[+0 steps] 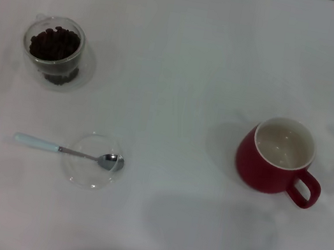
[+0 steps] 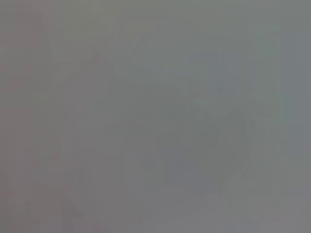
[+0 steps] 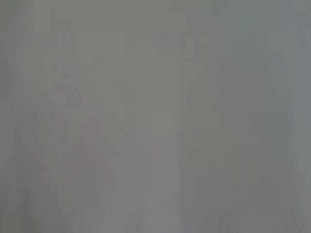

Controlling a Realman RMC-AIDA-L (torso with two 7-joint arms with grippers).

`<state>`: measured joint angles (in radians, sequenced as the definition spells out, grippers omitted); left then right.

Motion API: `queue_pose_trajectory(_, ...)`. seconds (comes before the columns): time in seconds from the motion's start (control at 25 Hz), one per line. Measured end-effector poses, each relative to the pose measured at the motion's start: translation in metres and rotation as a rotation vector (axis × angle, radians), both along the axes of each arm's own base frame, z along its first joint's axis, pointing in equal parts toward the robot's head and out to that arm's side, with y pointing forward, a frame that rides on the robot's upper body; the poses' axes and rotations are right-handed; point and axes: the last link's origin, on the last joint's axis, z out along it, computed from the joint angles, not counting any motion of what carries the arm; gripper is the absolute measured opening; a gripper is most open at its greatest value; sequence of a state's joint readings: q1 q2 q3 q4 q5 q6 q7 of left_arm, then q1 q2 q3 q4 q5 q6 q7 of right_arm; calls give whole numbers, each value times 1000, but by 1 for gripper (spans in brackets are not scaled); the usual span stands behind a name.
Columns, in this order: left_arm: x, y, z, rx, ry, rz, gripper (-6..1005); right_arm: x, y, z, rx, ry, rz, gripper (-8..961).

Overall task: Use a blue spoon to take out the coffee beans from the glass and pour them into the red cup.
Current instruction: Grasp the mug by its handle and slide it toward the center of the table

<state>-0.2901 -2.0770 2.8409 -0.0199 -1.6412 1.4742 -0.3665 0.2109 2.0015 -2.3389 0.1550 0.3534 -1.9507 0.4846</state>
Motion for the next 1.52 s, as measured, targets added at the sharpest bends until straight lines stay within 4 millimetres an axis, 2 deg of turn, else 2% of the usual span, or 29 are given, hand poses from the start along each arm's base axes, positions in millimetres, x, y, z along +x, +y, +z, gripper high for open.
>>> queue_pose_trajectory(0.44,0,-2,1,4,1,-3,876,-1,-7,-9,-72,-7,15,654)
queue_pose_trajectory(1.0,0,-1,2,5,3,-5,877,8,-23,-27,-193,-31,-46,652)
queue_pose_trajectory(1.52,-6,-23,2,8,25,-1,876,30,-27,-38,-242,-123,-186,644)
